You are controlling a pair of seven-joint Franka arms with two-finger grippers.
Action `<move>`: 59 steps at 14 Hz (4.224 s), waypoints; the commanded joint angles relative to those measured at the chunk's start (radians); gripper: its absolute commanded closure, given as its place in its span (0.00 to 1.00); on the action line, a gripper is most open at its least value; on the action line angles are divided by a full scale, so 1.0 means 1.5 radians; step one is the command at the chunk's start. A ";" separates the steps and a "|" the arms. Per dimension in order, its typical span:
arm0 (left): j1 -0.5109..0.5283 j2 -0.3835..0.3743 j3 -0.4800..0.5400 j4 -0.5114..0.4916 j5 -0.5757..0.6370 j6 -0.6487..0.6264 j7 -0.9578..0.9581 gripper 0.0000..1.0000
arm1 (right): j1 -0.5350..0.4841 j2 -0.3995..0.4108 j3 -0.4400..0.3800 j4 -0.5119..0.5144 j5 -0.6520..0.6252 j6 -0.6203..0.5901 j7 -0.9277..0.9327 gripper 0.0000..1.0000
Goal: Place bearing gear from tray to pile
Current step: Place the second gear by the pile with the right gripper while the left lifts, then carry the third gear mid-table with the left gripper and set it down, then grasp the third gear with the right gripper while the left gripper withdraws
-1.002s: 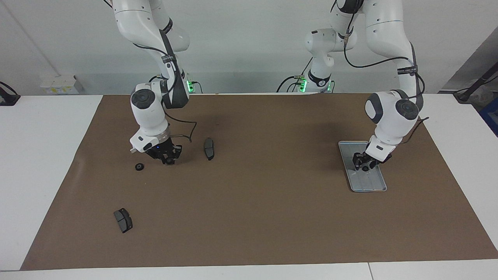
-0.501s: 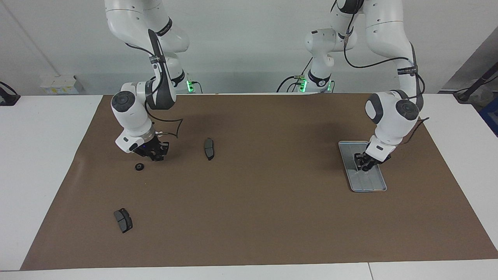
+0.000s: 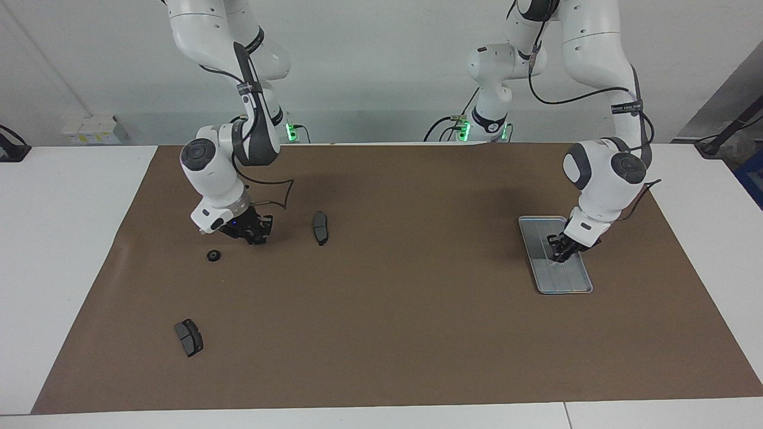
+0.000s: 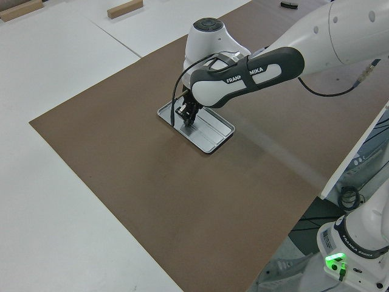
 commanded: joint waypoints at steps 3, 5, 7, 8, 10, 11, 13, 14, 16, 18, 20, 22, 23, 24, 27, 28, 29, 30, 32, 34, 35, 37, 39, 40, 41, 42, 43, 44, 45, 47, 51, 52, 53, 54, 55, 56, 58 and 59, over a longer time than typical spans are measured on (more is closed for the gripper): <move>0.007 -0.001 -0.003 -0.009 -0.003 0.012 0.012 0.88 | 0.021 -0.017 0.002 -0.004 0.016 -0.002 0.030 0.00; 0.006 -0.002 -0.003 -0.001 -0.003 0.009 0.010 0.94 | 0.020 -0.017 0.001 0.022 0.016 -0.013 0.041 0.00; 0.004 -0.003 -0.003 0.021 -0.008 0.001 0.003 0.96 | 0.022 -0.019 -0.001 0.054 0.014 -0.046 0.048 0.00; -0.001 -0.004 -0.004 0.036 -0.009 -0.011 -0.004 0.96 | 0.021 -0.020 -0.001 0.075 0.012 -0.069 0.049 0.00; -0.006 -0.008 -0.012 0.070 -0.010 -0.058 -0.041 0.96 | 0.015 -0.026 -0.003 0.140 0.004 -0.139 0.071 0.00; -0.022 -0.010 -0.015 0.086 -0.010 -0.083 -0.075 0.96 | 0.015 -0.029 -0.003 0.175 0.000 -0.179 0.091 0.00; -0.078 -0.017 -0.017 0.107 -0.010 -0.124 -0.172 0.96 | 0.014 -0.037 -0.004 0.250 -0.017 -0.260 0.111 0.00; -0.114 -0.019 -0.016 0.111 -0.010 -0.134 -0.236 0.96 | 0.013 -0.040 -0.004 0.289 -0.034 -0.298 0.118 0.00; -0.190 -0.025 -0.016 0.111 -0.009 -0.136 -0.370 0.96 | 0.012 -0.039 -0.004 0.370 -0.052 -0.378 0.124 0.00; -0.267 -0.025 -0.016 0.120 -0.009 -0.136 -0.501 0.95 | 0.010 -0.041 -0.004 0.414 -0.052 -0.423 0.124 0.00; -0.336 -0.020 -0.015 0.124 -0.006 -0.133 -0.607 0.95 | 0.008 -0.044 -0.004 0.447 -0.052 -0.454 0.124 0.00; -0.394 -0.014 -0.016 0.124 -0.005 -0.125 -0.687 0.95 | 0.008 -0.044 -0.005 0.464 -0.052 -0.468 0.123 0.00; -0.421 -0.009 -0.016 0.125 -0.004 -0.122 -0.718 0.95 | 0.004 -0.047 -0.005 0.465 -0.052 -0.476 0.123 0.00; -0.441 0.000 -0.016 0.125 -0.003 -0.115 -0.738 0.94 | -0.002 -0.051 -0.004 0.464 -0.052 -0.478 0.122 0.00; -0.468 0.018 -0.016 0.125 -0.003 -0.088 -0.773 0.69 | -0.006 -0.055 -0.003 0.464 -0.052 -0.491 0.122 0.00; -0.474 0.019 -0.016 0.125 -0.003 -0.081 -0.778 0.58 | -0.006 -0.055 -0.003 0.463 -0.052 -0.491 0.122 0.00; -0.476 0.023 -0.016 0.125 -0.003 -0.080 -0.779 0.46 | -0.006 -0.056 -0.003 0.463 -0.052 -0.491 0.122 0.00; -0.476 0.024 -0.016 0.128 -0.003 -0.081 -0.779 0.40 | -0.006 -0.056 -0.003 0.463 -0.052 -0.492 0.122 0.00; -0.477 0.024 -0.016 0.134 -0.003 -0.082 -0.780 0.32 | -0.003 -0.058 -0.004 0.462 -0.052 -0.497 0.123 0.00; -0.466 0.024 -0.014 0.162 -0.002 -0.093 -0.775 0.32 | 0.004 -0.065 -0.005 0.457 -0.053 -0.497 0.124 0.00; -0.460 0.021 -0.011 0.177 -0.002 -0.099 -0.774 0.32 | 0.015 -0.065 -0.009 0.457 -0.053 -0.499 0.124 0.00; -0.427 0.018 -0.008 0.224 -0.001 -0.149 -0.764 0.33 | 0.059 -0.068 -0.059 0.455 -0.053 -0.506 0.124 0.00; -0.378 0.018 -0.009 0.288 0.003 -0.241 -0.693 0.34 | 0.084 -0.072 -0.083 0.451 -0.053 -0.511 0.124 0.00; -0.352 0.017 -0.009 0.309 0.002 -0.276 -0.651 0.34 | 0.090 -0.072 -0.089 0.447 -0.052 -0.510 0.124 0.00; -0.324 0.014 -0.009 0.320 0.001 -0.300 -0.609 0.34 | 0.094 -0.073 -0.092 0.445 -0.052 -0.509 0.124 0.00; -0.301 0.012 -0.008 0.323 0.001 -0.315 -0.567 0.34 | 0.099 -0.073 -0.093 0.443 -0.052 -0.508 0.124 0.00; -0.276 0.007 -0.008 0.322 -0.001 -0.326 -0.522 0.34 | 0.098 -0.073 -0.093 0.441 -0.052 -0.507 0.124 0.00; -0.244 0.005 -0.008 0.322 -0.001 -0.342 -0.465 0.33 | 0.097 -0.073 -0.093 0.435 -0.052 -0.500 0.124 0.00; -0.212 0.005 -0.008 0.322 -0.003 -0.354 -0.402 0.33 | 0.097 -0.073 -0.092 0.428 -0.051 -0.491 0.124 0.00; -0.150 -0.001 -0.011 0.322 -0.006 -0.364 -0.292 0.26 | 0.097 -0.071 -0.083 0.409 -0.048 -0.460 0.136 0.00; -0.100 -0.065 -0.007 0.320 -0.004 -0.416 -0.161 0.00 | 0.104 -0.044 -0.006 0.353 -0.046 -0.357 0.236 0.00; -0.087 -0.078 -0.007 0.321 -0.005 -0.429 -0.140 0.00 | 0.106 -0.027 0.017 0.348 -0.048 -0.333 0.274 0.00; -0.084 -0.093 -0.008 0.320 -0.006 -0.447 -0.133 0.00 | 0.106 -0.006 0.041 0.348 -0.052 -0.314 0.316 0.00; -0.084 -0.104 -0.007 0.321 -0.006 -0.460 -0.129 0.00 | 0.106 0.014 0.065 0.348 -0.054 -0.288 0.350 0.00; -0.084 -0.114 -0.007 0.320 -0.006 -0.465 -0.129 0.00 | 0.111 0.032 0.083 0.348 -0.059 -0.261 0.385 0.00; -0.084 -0.121 -0.007 0.321 -0.005 -0.466 -0.129 0.00 | 0.121 0.053 0.097 0.348 -0.072 -0.240 0.418 0.00; -0.084 -0.127 -0.008 0.323 -0.004 -0.465 -0.129 0.00 | 0.126 0.092 0.135 0.348 -0.109 -0.201 0.491 0.00; -0.084 -0.125 -0.009 0.323 -0.004 -0.462 -0.129 0.00 | 0.126 0.114 0.160 0.348 -0.133 -0.183 0.532 0.00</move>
